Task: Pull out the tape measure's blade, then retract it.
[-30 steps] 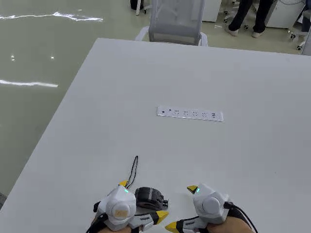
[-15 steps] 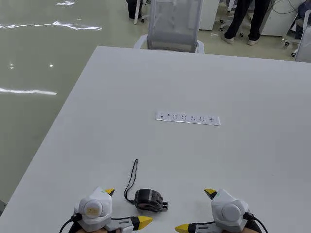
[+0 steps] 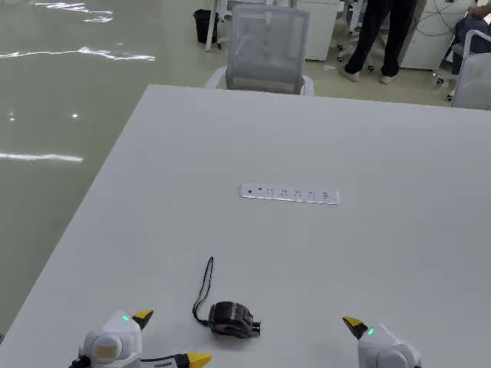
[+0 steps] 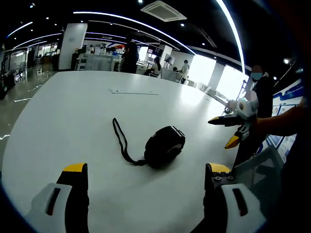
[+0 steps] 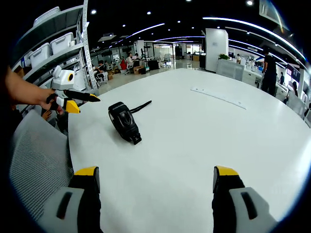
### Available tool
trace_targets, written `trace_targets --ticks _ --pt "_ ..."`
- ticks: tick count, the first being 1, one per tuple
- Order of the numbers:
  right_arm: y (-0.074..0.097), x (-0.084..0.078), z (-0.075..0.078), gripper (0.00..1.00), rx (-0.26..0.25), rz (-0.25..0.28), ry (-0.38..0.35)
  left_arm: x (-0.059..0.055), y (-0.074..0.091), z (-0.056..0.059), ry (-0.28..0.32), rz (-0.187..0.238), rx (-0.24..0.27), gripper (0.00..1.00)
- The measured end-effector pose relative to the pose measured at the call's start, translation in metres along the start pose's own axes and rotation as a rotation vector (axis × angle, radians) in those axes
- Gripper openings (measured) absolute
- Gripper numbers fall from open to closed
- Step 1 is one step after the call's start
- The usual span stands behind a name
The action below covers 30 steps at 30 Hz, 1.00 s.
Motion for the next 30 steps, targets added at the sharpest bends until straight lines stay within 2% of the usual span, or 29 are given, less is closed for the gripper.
trace_targets --ticks 4,8,15,16,21,26,30 --pt "0.009 -0.012 0.004 0.99 -0.027 -0.012 0.017 -0.007 0.008 -0.005 -0.007 -0.001 -0.006 0.99" --pt "0.02 -0.02 0.008 0.99 -0.046 0.004 -0.023 -0.013 0.017 -0.01 0.006 -0.005 0.012 0.99" --pt "0.042 -0.026 0.012 1.0 -0.07 0.024 -0.041 -0.026 0.032 -0.015 -0.022 -0.037 0.014 0.99" --pt "0.046 -0.029 0.014 1.0 -0.069 0.009 -0.031 -0.027 0.034 -0.016 -0.018 -0.038 0.013 0.99" --pt "0.061 -0.033 0.019 1.0 -0.084 0.013 -0.037 -0.024 0.042 -0.022 -0.008 -0.02 0.018 0.99" --pt "0.065 -0.038 0.023 1.0 -0.099 0.025 -0.078 -0.028 0.045 -0.027 -0.014 -0.025 0.015 0.99" --pt "0.064 -0.037 0.021 1.0 -0.098 0.031 -0.077 -0.028 0.047 -0.029 -0.013 -0.022 0.025 0.99"
Point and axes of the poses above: the centre of the closed fingertips' face, and the gripper's own axes: y roughly backward along the fingers, z roughly to its right, x roughly out of its top, the point moved 8 cm from there along y, roughly backward along the fingers, and after that the axes turned 12 degrees about -y, right-handed, at the moved point
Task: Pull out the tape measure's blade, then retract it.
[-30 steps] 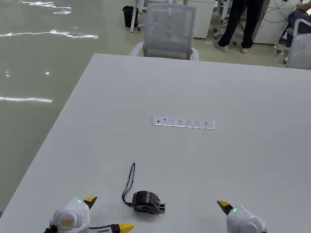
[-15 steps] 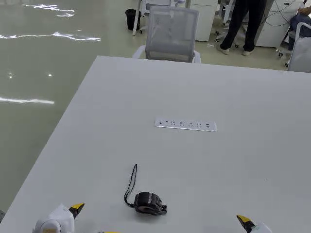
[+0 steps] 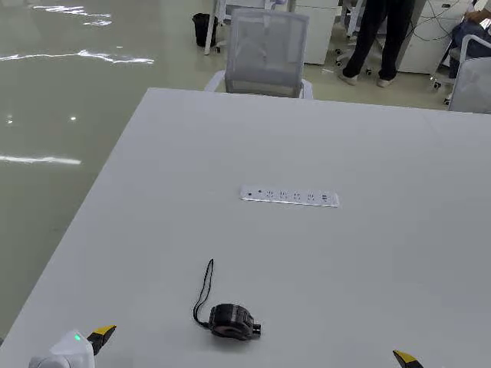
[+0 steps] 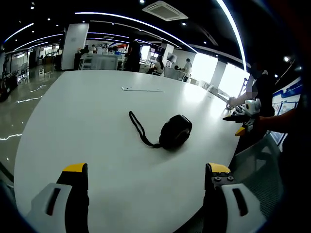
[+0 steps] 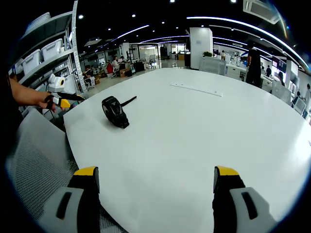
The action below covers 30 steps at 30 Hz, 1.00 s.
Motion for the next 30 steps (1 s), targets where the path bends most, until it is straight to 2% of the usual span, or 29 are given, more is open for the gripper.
trace_targets --ticks 8,14,24,30 --pt "0.004 0.002 0.002 1.0 -0.007 0.007 0.0 -0.002 0.006 -0.003 0.013 0.008 0.003 0.99" --pt "0.01 0.003 0.006 1.0 -0.048 0.013 0.003 -0.004 0.009 -0.007 0.022 0.005 0.009 0.99" --pt "0.009 -0.001 0.002 1.0 -0.026 -0.004 -0.013 -0.005 0.012 -0.011 0.014 0.005 0.01 0.99" --pt "0.012 -0.003 0.004 1.0 -0.032 -0.005 -0.012 -0.006 0.015 -0.016 0.015 0.007 0.015 0.99"
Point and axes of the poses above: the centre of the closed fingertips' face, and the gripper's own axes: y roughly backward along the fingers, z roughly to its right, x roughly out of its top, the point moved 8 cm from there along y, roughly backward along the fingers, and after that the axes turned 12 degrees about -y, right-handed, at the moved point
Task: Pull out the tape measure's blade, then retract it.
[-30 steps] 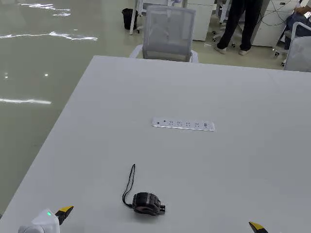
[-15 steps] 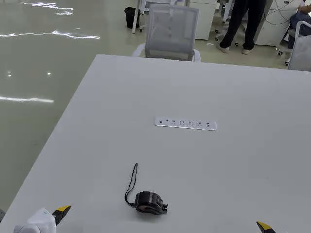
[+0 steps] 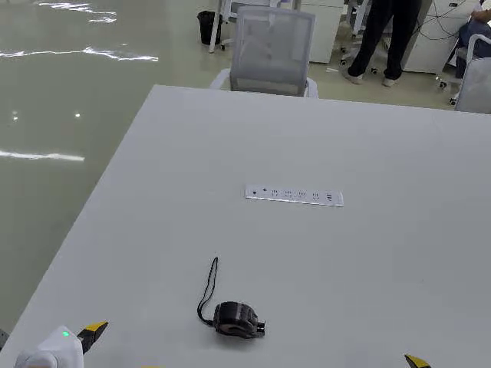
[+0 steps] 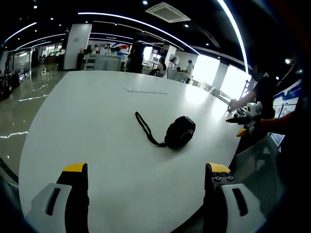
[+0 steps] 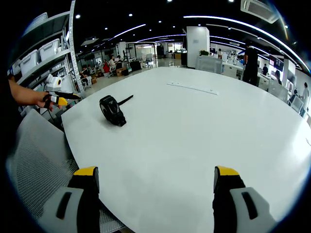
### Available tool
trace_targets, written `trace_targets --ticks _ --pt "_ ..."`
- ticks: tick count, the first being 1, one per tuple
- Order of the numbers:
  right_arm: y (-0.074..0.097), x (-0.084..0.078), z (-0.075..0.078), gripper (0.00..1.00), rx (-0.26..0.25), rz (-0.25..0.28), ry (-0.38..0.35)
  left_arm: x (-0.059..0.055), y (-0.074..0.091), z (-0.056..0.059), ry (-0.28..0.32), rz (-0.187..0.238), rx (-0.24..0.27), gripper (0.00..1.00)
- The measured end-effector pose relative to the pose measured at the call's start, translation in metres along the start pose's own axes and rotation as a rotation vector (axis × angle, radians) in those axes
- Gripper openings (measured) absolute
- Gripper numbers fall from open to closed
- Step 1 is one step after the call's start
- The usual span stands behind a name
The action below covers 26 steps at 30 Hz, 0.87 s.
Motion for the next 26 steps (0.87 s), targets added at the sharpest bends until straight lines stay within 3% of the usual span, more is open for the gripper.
trace_targets --ticks 26 --pt "0.0033 -0.0051 0.0006 1.0 -0.007 -0.012 0.0 0.005 -0.0038 0.0014 -0.002 0.007 -0.014 0.99"
Point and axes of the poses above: the centre of the closed fingertips' face, and the gripper's own axes: y roughly backward along the fingers, z roughly to its right, x roughly out of its top, the point moved 8 cm from there along y, roughly backward along the fingers, and after that the axes turned 12 degrees about -y, right-handed, at the moved point
